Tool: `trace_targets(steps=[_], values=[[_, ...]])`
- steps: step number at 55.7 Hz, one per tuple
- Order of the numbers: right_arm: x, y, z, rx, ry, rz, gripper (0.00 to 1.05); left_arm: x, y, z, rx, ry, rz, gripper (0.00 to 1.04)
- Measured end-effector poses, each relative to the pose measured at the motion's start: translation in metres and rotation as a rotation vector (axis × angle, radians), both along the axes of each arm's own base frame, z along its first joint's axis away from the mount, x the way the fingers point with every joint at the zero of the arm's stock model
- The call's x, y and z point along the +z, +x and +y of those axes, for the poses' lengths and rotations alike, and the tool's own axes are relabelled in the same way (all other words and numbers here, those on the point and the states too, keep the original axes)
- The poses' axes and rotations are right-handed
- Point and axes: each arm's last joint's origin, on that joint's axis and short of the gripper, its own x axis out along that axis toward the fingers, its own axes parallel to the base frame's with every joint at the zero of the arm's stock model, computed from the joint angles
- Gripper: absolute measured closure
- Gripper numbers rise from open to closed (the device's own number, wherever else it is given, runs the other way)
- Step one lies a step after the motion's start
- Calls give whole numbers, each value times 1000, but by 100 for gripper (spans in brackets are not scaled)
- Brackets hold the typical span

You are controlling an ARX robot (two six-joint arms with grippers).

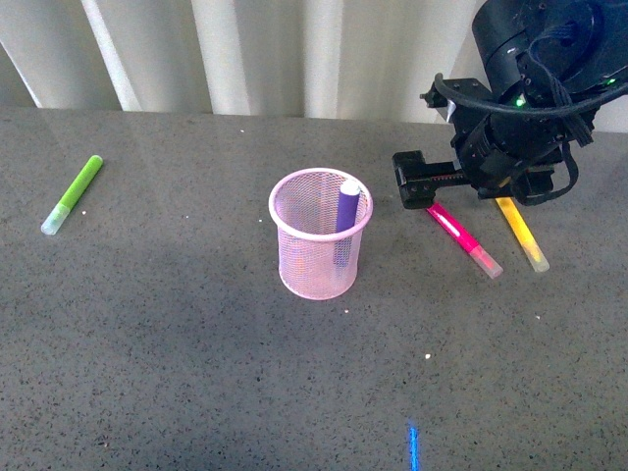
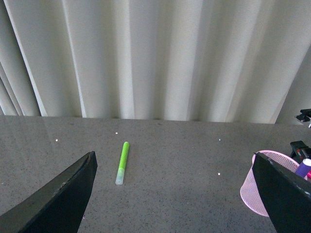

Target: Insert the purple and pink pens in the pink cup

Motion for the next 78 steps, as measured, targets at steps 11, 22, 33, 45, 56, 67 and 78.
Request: trace_targets(steps=[11, 22, 33, 45, 56, 67, 78], values=[[-9, 8, 5, 5, 3, -4, 7, 0, 0, 0, 0, 0, 0, 7], [-16, 9, 9, 17, 6, -26, 7, 0, 0, 0, 0, 0, 0, 7], [-21, 11, 10, 18, -2, -55, 16, 0, 0, 0, 0, 0, 0, 7], [-23, 12, 6, 9, 0, -62, 45, 0, 0, 0, 0, 0, 0, 7], [-24, 15, -8, -21, 8, -58, 80, 0, 0, 0, 0, 0, 0, 7], [-23, 17, -17, -42, 17, -59, 92, 0, 0, 0, 0, 0, 0, 7], [-23, 18, -22, -56, 34, -63, 92, 0, 0, 0, 0, 0, 0, 7]])
